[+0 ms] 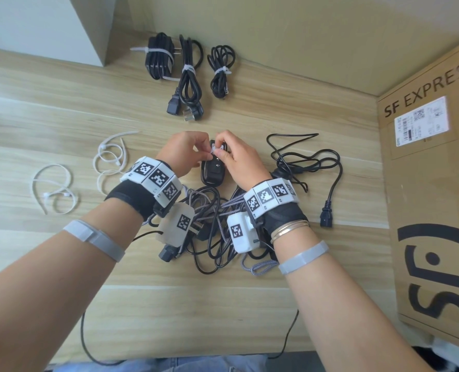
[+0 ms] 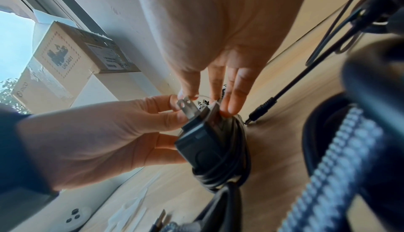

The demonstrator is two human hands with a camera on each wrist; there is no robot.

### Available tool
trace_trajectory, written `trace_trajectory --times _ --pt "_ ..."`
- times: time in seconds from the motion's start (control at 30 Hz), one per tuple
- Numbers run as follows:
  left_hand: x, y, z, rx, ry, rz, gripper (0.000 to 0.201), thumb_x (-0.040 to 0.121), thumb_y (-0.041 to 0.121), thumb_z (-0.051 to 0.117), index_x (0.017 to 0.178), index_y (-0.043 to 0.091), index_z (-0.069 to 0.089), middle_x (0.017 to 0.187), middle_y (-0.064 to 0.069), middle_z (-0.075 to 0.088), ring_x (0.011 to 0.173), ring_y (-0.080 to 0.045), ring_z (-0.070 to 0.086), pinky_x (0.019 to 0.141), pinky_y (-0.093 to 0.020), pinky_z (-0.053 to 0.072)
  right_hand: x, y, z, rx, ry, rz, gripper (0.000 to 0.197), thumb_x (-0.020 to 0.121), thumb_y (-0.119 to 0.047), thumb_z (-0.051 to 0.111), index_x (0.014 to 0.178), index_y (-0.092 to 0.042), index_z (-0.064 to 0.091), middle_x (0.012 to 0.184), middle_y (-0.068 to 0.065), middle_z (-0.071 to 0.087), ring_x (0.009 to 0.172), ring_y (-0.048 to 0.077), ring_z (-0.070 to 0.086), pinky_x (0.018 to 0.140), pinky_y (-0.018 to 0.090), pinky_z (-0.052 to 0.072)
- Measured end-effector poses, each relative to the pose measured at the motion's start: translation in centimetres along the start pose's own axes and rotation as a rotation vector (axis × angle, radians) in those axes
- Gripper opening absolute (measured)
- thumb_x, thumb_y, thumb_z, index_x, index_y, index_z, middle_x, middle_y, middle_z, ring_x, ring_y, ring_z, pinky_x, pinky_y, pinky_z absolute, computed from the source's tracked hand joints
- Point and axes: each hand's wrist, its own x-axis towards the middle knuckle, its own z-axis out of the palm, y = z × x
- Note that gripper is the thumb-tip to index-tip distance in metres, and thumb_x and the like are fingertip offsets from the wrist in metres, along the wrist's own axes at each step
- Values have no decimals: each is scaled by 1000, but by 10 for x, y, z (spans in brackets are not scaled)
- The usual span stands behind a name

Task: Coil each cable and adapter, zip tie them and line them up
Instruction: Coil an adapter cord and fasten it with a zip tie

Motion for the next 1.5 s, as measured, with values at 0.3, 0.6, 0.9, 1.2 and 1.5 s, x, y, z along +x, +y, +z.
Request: trace_trajectory --times 0.3,0.6,0.9,1.2,1.5 --pt "-1 -5 -3 -39 18 33 20 79 0 68 79 17 58 77 4 60 74 -24 62 77 -41 57 6 3 3 1 -14 31 4 92 -22 55 91 -19 52 110 1 56 80 12 50 76 32 41" --pt "-4 -12 -3 -122 77 31 29 76 -7 65 72 21 58 75 2 64 71 -13 64 84 -38 55 4 2 4 -32 8 24 10 94 -23 50 95 -14 54 100 1 53 77 14 44 68 29 32" --pt "-3 -8 3 10 80 114 8 80 16 70 83 15 64 76 9 59 58 10 51 61 -5 37 3 -6 6 -143 0 65 22 98 -31 41 92 -15 56 112 2 52 93 23 53 75 32 38" --pt "2 -8 13 -12 64 119 15 83 7 65 75 15 55 101 -5 45 84 -29 63 65 -21 53 7 -10 10 -20 91 56 22 93 -7 45 72 -6 51 109 11 43 80 20 47 74 32 39" --pt "2 -2 16 78 80 149 13 85 11 61 82 9 49 102 -8 45 92 -26 53 83 -39 50 8 -13 -4 -34 -36 233 32 96 -22 40 86 -2 64 93 6 53 86 22 50 71 30 34"
